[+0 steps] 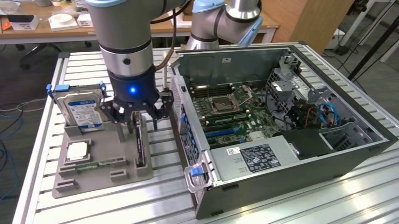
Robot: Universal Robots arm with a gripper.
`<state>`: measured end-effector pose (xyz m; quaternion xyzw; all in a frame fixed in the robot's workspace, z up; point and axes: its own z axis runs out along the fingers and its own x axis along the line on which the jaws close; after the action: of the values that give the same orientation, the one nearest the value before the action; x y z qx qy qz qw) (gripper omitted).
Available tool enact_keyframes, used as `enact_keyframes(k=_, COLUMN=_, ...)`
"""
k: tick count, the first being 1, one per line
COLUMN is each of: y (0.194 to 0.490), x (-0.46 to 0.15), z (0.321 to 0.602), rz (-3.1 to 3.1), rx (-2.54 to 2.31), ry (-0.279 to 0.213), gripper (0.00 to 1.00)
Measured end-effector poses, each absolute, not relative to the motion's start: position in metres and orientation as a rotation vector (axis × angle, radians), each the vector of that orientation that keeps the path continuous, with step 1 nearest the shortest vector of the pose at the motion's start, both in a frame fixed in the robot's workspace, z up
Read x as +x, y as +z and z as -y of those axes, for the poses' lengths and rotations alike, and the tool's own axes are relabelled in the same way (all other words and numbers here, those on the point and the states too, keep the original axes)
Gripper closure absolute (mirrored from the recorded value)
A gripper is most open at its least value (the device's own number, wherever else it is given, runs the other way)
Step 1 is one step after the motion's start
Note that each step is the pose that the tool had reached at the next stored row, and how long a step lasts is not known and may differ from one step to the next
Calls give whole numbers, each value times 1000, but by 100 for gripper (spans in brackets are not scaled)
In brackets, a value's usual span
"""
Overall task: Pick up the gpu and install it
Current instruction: 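Pick up the gpu and move the gpu toward the slot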
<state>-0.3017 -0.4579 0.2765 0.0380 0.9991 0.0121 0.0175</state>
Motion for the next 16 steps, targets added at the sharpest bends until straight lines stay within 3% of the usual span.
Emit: enact_keyframes(k=16, y=264, x=-302, z=458, rz=-3092, rx=117, ry=32, gripper=41)
